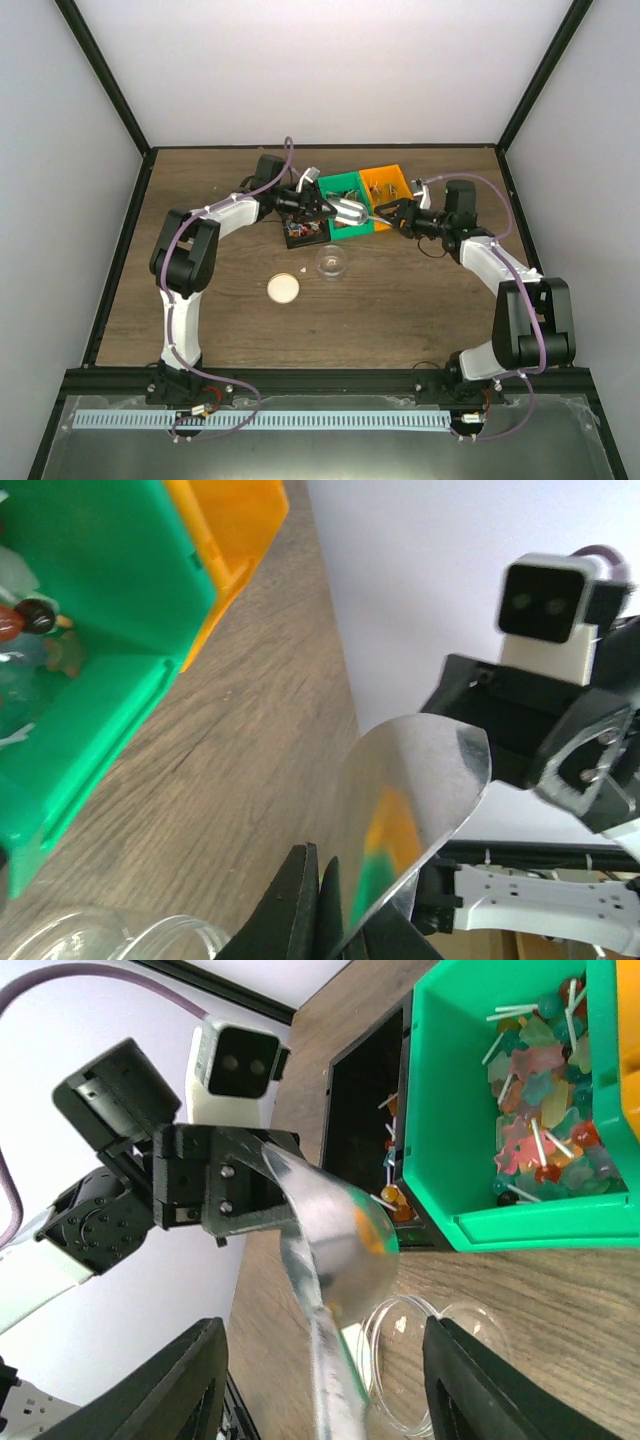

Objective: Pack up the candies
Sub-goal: Adjust the spatula.

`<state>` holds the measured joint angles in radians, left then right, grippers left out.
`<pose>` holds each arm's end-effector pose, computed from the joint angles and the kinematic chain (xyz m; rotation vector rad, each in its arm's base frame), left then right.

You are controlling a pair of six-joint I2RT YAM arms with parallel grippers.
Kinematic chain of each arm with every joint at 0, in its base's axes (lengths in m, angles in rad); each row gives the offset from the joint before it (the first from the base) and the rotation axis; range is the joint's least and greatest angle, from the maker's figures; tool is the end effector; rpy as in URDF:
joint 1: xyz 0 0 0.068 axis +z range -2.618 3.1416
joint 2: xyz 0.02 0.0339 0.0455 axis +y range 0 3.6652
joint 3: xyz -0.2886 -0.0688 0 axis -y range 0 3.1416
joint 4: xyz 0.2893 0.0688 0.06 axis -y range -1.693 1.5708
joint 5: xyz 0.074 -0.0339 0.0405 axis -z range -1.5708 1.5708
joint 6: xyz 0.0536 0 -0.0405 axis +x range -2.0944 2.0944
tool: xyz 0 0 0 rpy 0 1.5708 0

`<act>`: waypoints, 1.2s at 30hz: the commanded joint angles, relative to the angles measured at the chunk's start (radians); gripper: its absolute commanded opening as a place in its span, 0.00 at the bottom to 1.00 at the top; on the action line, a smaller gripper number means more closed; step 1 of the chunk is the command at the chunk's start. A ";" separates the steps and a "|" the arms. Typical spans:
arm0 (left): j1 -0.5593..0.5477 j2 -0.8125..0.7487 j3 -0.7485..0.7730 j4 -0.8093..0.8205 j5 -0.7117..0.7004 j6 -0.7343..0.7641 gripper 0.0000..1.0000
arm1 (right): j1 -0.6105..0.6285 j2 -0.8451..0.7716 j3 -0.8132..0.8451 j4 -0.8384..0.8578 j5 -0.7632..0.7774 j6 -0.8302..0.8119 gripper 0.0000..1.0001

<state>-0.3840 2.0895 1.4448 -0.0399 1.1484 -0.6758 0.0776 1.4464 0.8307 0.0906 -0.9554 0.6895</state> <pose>0.4496 -0.2344 0.1775 0.3630 2.3705 -1.8296 0.3414 0.0704 0.2292 0.0347 2.1722 1.4484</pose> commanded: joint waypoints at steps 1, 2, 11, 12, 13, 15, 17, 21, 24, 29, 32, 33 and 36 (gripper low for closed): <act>0.004 -0.058 0.017 0.131 0.062 -0.074 0.04 | 0.024 0.015 -0.012 -0.056 0.010 -0.028 0.58; 0.003 -0.056 0.016 0.137 0.065 -0.080 0.04 | 0.024 0.017 -0.009 -0.063 0.013 -0.033 0.60; 0.003 -0.057 0.002 0.133 0.062 -0.077 0.04 | 0.023 0.020 -0.006 -0.061 0.010 -0.039 0.52; 0.004 -0.057 0.002 0.123 0.059 -0.070 0.04 | 0.024 0.021 -0.004 -0.058 0.006 -0.038 0.51; 0.003 -0.056 0.002 0.114 0.055 -0.063 0.04 | 0.024 0.022 -0.001 -0.055 0.003 -0.037 0.47; 0.002 -0.054 0.000 0.102 0.051 -0.057 0.04 | 0.024 0.024 0.003 -0.055 -0.003 -0.037 0.42; 0.003 -0.054 0.000 0.099 0.048 -0.056 0.04 | 0.024 0.027 0.004 -0.054 -0.008 -0.038 0.37; 0.002 -0.051 0.002 0.101 0.047 -0.059 0.04 | 0.024 0.022 -0.007 -0.044 -0.011 -0.031 0.33; 0.003 -0.048 0.003 0.103 0.043 -0.062 0.04 | 0.024 0.027 -0.008 -0.030 -0.022 -0.024 0.33; 0.000 -0.046 0.002 0.106 0.042 -0.065 0.04 | 0.024 0.043 -0.003 -0.005 -0.042 -0.009 0.23; 0.001 -0.047 0.000 0.107 0.038 -0.069 0.04 | 0.024 0.056 -0.002 0.004 -0.050 -0.003 0.12; 0.000 -0.047 0.000 0.108 0.036 -0.070 0.04 | 0.024 0.058 -0.003 0.008 -0.052 -0.001 0.10; 0.001 -0.046 -0.001 0.119 0.033 -0.081 0.04 | 0.024 0.064 -0.003 0.010 -0.056 0.001 0.02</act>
<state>-0.3851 2.0705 1.4403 0.0223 1.1530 -0.7372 0.0956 1.4837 0.8261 0.1249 -1.0313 0.6918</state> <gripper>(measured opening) 0.051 0.123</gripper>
